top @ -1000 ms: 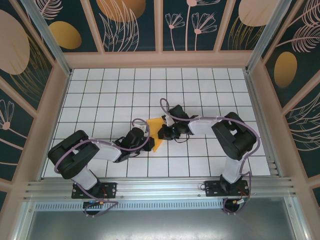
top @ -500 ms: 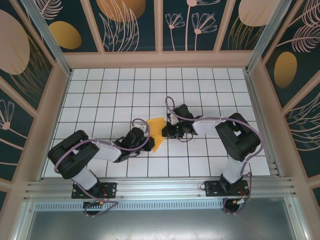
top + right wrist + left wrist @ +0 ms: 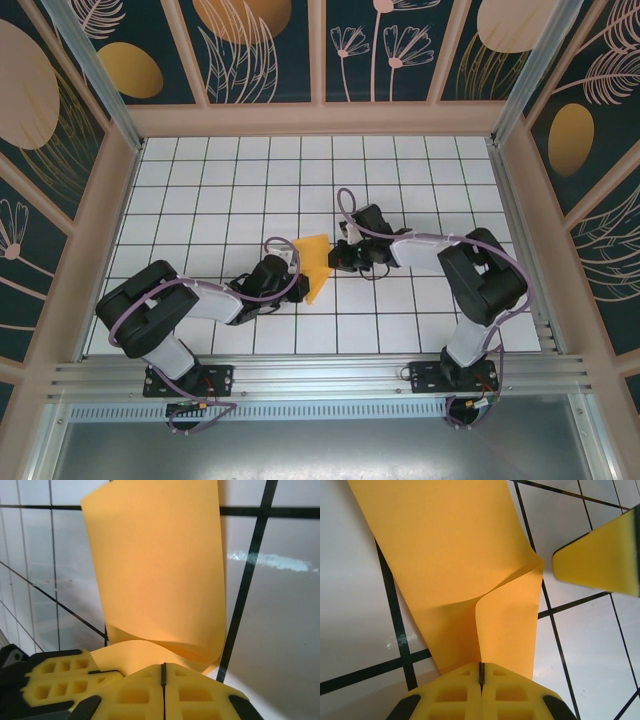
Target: Fold a paper plane with a square sheet of paper (pick it up from the middle)
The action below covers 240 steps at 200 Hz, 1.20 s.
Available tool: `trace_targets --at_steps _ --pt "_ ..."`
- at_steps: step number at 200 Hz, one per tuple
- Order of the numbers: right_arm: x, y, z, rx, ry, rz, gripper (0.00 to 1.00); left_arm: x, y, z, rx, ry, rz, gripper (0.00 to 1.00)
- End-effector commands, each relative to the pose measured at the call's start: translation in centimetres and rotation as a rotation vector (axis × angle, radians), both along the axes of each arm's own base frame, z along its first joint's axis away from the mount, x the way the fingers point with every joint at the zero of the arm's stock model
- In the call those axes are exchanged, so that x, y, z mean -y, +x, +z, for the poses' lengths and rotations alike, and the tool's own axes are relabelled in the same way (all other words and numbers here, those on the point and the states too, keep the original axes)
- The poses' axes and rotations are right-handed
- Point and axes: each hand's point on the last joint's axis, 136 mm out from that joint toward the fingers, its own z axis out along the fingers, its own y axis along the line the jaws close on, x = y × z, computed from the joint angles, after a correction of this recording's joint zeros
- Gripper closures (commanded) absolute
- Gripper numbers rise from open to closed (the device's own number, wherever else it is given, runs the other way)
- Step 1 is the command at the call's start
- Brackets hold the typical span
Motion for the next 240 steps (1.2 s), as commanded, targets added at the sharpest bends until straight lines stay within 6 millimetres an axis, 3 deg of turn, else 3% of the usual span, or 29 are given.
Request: trace_targets --at_steps 1,68,82,97,136,158,205,240 --pt "-0.4 0.5 0.9 0.0 0.033 0.002 0.92 -0.8 -1.1 -1.7 -0.062 0.041 -0.008 1.0" --pt "1.4 0.6 -4.3 -0.06 -0.085 -0.086 0.93 -0.7 -1.1 -1.6 -0.062 0.042 -0.013 1.0" --pt "1.8 0.7 -4.6 -0.062 -0.103 -0.099 0.93 -0.7 -1.1 -1.7 -0.063 0.042 -0.012 1.0" --pt "1.6 0.7 -3.8 -0.053 -0.089 -0.091 0.93 -0.7 -1.2 -1.7 -0.064 0.042 -0.013 1.0" --pt "0.5 0.9 1.3 0.032 0.0 -0.062 0.92 -0.8 -1.1 -1.6 -0.063 0.039 -0.005 1.0" --pt "-0.5 -0.5 1.9 0.009 0.05 -0.022 0.92 -0.8 -1.1 -1.6 -0.064 0.039 -0.004 1.0" --pt "-2.0 -2.6 -0.7 -0.06 0.044 -0.006 0.93 -0.7 -1.1 -1.5 -0.063 0.032 -0.005 1.0" --pt "-0.8 -3.1 -4.1 -0.102 -0.045 -0.033 0.93 -0.8 -1.1 -1.6 -0.063 0.036 -0.005 1.0"
